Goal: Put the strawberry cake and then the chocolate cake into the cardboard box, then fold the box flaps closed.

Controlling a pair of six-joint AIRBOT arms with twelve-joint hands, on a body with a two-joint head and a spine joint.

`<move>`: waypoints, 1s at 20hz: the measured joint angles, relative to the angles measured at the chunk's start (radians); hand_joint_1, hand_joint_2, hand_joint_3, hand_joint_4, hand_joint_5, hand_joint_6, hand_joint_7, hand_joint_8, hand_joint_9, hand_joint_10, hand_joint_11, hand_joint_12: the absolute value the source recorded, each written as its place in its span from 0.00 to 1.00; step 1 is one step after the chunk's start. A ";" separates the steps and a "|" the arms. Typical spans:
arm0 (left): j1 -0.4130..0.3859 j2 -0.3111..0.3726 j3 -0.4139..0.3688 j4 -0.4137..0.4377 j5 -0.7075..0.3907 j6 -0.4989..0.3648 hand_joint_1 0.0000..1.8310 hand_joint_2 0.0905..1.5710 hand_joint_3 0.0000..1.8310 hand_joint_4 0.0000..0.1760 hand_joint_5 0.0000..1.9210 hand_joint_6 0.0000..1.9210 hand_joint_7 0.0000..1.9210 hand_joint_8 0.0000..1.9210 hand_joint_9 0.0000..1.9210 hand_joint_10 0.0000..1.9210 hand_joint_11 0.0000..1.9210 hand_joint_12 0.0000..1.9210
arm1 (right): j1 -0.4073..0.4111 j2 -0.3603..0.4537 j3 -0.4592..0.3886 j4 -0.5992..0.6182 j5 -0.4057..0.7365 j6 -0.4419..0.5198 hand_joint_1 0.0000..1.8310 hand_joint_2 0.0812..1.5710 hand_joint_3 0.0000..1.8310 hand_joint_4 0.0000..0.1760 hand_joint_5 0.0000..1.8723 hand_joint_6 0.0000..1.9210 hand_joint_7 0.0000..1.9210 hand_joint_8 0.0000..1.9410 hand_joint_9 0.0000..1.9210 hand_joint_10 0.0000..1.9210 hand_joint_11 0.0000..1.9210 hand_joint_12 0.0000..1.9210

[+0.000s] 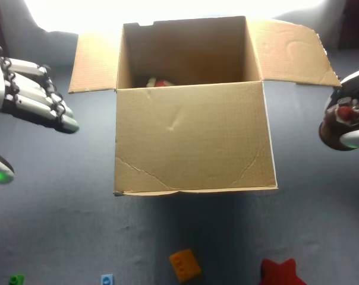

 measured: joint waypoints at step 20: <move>0.048 0.000 -0.023 -0.004 0.012 0.030 0.09 0.71 0.00 0.09 0.16 0.00 0.18 0.00 0.19 0.00 0.00 0.58 | 0.260 0.106 -0.098 -0.340 0.195 0.140 0.73 0.72 0.00 0.00 0.49 0.50 0.47 0.66 0.38 0.73 0.23 0.92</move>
